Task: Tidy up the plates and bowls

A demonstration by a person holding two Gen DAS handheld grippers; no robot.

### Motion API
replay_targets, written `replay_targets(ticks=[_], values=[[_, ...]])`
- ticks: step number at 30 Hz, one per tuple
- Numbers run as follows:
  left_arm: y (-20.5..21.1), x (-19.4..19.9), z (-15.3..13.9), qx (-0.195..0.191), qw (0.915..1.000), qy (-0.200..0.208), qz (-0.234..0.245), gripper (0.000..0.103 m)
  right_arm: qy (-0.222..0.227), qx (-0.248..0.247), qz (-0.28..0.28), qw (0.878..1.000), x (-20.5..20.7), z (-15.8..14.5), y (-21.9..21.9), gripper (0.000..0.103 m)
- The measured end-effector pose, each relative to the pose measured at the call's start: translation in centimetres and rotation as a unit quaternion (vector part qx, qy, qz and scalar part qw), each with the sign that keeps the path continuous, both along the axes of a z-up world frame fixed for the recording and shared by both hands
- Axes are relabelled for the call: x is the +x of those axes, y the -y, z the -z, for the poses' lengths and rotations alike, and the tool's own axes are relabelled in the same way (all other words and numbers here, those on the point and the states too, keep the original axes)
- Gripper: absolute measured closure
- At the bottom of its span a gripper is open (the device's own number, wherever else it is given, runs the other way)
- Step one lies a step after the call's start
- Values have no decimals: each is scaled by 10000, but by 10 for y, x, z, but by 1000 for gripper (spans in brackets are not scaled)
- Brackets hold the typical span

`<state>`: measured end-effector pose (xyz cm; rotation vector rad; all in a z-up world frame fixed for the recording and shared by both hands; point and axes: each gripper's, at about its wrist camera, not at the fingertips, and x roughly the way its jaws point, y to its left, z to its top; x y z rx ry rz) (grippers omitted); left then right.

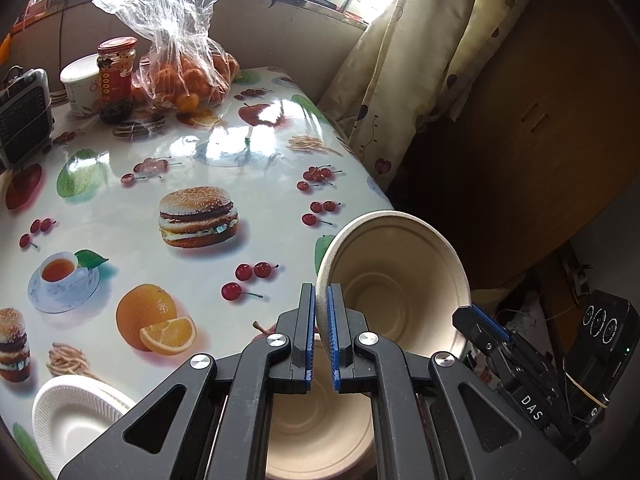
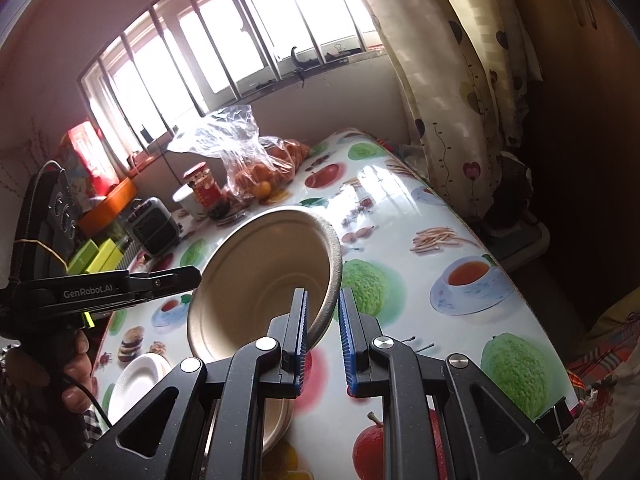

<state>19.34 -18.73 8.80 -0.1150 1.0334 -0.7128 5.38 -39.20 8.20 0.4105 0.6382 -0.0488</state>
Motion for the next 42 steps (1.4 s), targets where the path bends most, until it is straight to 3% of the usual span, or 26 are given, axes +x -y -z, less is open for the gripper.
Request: replay_targets(ticks=[13,42], values=[[-31,-14,0,-7,9999,55,-140,97,-58,72,-187,9998,-10,8,-28,88],[-70,-35,33,56,9990,-216,-387,97,-333,172,-419,9984,-22,35,-61,88]])
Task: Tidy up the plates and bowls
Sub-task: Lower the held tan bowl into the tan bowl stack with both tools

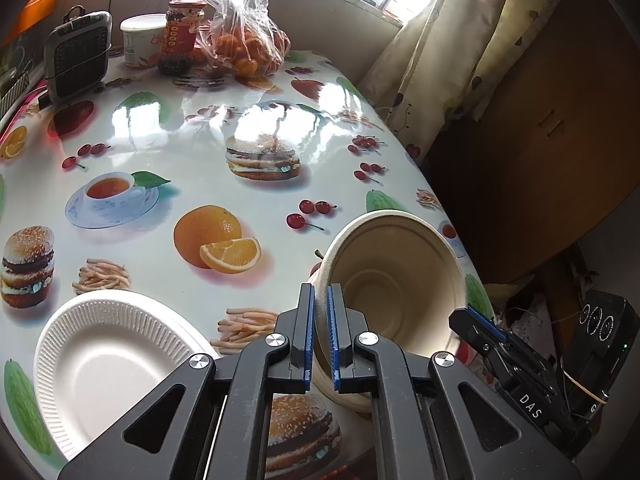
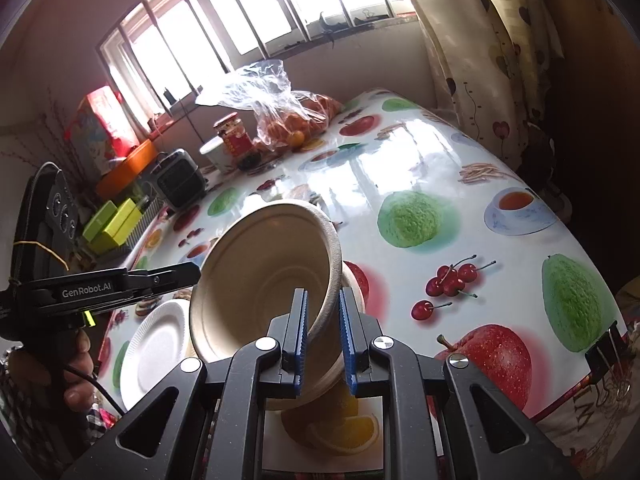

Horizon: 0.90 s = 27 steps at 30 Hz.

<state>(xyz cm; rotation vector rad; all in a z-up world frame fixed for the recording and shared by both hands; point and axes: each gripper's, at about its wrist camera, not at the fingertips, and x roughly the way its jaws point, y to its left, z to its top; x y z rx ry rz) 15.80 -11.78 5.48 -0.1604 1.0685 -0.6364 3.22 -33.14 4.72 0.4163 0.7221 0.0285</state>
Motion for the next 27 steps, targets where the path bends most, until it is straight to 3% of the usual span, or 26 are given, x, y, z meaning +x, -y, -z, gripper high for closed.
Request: replay_targets(ticks=[27], values=[[1,-4,21,128,9997,-188,-31,97,-177,40,12,9998,1,17,-2,86]])
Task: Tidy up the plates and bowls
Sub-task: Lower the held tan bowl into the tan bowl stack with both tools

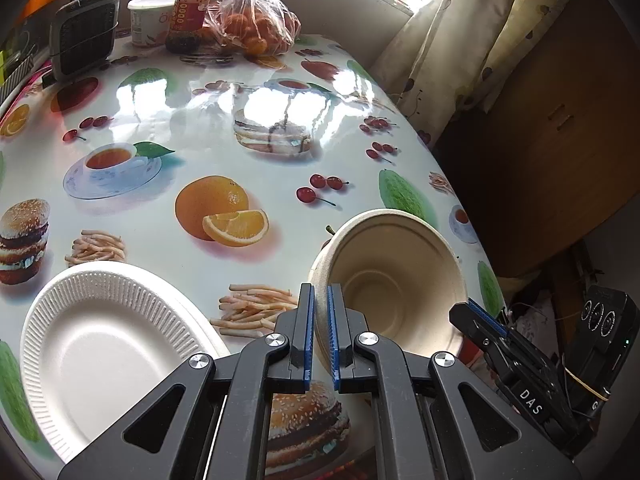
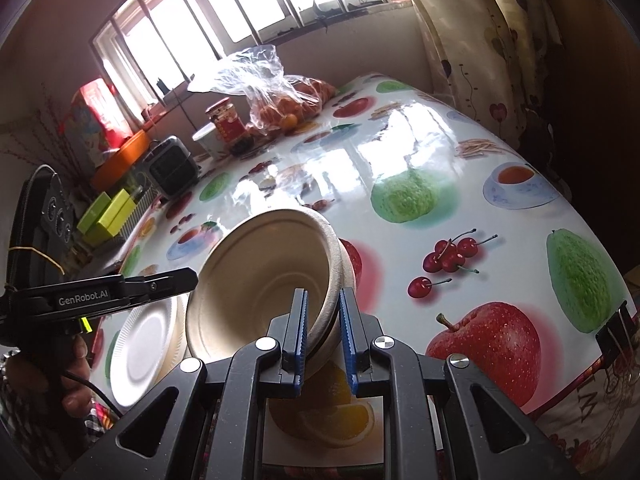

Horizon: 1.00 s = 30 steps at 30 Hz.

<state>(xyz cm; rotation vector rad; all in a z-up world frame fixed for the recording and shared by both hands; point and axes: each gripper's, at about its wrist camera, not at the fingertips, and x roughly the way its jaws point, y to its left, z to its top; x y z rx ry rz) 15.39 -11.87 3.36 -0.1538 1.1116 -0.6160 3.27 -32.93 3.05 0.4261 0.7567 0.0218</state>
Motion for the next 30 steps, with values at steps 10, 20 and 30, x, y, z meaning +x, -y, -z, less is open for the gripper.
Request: replay_targets(ticks=[10,20,30], values=[[0,0,2,6,10000,-34,-16,97,-15,1,4,10000,1,2,1,86],[0,1,3,6,10000,-45,-28,97,-18,1,8,10000,1,2,1,86],[0,0,2,111,9999,84,-54,96,-22,-1,15,10000,2,2,1,86]])
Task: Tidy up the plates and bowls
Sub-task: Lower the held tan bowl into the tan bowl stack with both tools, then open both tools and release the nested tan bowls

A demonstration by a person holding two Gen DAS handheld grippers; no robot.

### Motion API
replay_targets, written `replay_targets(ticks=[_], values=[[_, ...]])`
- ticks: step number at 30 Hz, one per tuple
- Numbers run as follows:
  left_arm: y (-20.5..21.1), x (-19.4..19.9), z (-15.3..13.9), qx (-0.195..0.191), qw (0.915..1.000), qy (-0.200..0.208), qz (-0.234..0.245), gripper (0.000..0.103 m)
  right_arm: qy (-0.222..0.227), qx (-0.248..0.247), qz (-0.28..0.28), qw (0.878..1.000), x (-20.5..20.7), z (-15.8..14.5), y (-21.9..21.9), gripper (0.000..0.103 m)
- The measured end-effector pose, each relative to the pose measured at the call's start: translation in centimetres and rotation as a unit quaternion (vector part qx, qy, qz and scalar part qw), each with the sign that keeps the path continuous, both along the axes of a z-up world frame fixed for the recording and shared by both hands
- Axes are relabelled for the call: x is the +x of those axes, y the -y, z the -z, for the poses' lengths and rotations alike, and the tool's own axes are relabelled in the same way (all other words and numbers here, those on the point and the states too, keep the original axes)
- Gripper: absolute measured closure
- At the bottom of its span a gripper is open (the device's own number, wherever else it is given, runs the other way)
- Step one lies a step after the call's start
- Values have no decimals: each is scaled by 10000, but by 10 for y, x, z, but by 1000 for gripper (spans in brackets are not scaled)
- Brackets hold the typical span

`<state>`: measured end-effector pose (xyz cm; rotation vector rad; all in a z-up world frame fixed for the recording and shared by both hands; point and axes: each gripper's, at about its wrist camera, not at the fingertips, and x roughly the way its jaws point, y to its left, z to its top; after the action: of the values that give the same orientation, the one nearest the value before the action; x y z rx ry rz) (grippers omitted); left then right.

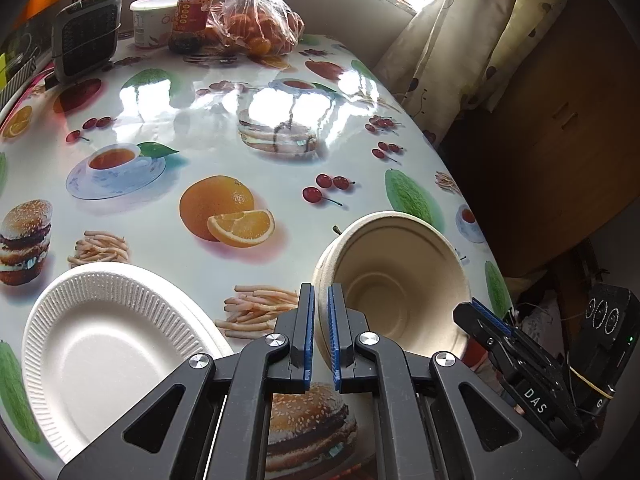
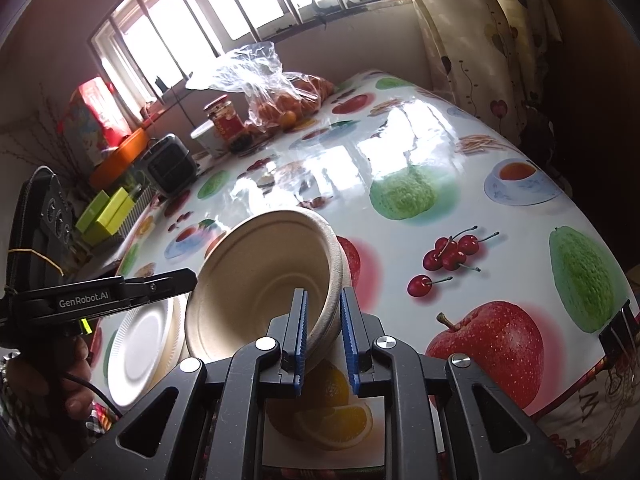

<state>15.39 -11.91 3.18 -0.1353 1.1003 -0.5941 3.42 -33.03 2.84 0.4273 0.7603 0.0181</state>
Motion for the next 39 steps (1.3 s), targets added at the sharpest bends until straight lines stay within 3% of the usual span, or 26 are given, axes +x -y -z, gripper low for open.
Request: replay_targets(ticks=[3,8,14,29,39], values=[[-1,1,0,33,10000,31,-9,92,-20,2,36,10000,1,4,1,79],[-1,-2,-3,176,9995,250,-32,74,-40,12,50,10000,1,8,2,73],[-2,0,0,151,9996,217,-34,73,-40,18,57,10000,0,8,2,67],[-2,-7,2,403,9968,688,36,68,24,84,-3,10000,-2,9,8,58],[-11,-7,6,7,9987,509,50,67,122,297,-78,9995,-9,12,14,57]])
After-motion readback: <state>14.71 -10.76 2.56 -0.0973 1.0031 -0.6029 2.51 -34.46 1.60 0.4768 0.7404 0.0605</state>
